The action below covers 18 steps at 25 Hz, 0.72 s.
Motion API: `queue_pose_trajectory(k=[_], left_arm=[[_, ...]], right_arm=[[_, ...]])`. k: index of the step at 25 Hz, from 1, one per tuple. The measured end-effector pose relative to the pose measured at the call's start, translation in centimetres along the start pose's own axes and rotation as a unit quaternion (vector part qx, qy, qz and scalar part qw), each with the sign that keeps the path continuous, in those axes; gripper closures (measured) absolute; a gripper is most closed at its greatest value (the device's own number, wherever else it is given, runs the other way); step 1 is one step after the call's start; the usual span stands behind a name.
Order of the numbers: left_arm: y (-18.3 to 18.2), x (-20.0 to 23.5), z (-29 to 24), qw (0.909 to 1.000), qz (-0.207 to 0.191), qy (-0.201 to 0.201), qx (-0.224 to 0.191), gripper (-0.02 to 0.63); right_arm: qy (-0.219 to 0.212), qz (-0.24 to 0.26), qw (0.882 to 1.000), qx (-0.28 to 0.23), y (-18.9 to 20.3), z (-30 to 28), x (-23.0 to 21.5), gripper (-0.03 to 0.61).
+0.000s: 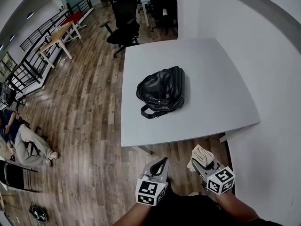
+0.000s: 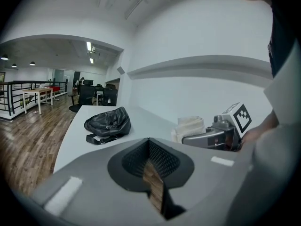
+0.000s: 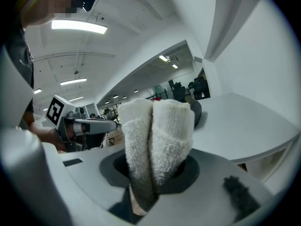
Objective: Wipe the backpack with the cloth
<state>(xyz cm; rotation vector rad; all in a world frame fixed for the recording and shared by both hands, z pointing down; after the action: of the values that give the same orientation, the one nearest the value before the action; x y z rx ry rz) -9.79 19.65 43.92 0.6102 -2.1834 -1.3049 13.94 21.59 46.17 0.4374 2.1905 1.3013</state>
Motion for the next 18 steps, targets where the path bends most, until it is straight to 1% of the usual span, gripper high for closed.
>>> queue_pose_trajectory(k=[5, 10, 13, 15, 18], left_arm=[[-1.2, 3.7, -1.9, 0.9999, -0.006, 0.002, 0.008, 0.607], [-2.2, 7.6, -3.9, 0.9998, 0.001, 0.014, 0.012, 0.607], [-3.0, 9.8, -5.0, 0.9995, -0.003, 0.027, 0.016, 0.607], [-3.6, 11.1, -5.8, 0.9991, -0.012, 0.037, 0.019, 0.607], [-5.0, 13.0, -6.6, 0.9977, -0.037, 0.055, 0.018, 0.607]], right_arm=[[0.003, 0.0, 1.0, 0.01, -1.5, -3.9, -1.2, 0.479], [0.013, 0.003, 1.0, 0.011, -3.6, -7.8, -2.4, 0.479], [0.023, 0.004, 1.0, 0.01, -4.7, -9.8, -2.7, 0.479], [0.031, 0.004, 0.999, 0.007, -5.5, -11.1, -3.0, 0.479], [0.045, 0.004, 0.999, 0.001, -6.8, -12.7, -3.0, 0.479]])
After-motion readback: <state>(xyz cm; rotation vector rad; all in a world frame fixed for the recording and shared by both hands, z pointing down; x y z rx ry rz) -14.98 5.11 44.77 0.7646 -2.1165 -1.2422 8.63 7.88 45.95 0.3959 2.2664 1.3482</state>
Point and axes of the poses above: the fingertips, and each gripper's own axes: z backward along the fingers, x to its left, y out of its underside, the point moved 10 cm from there along z, backward along the fingers, and after that the axes turned 1 degree about z, right-handed, at the moved point
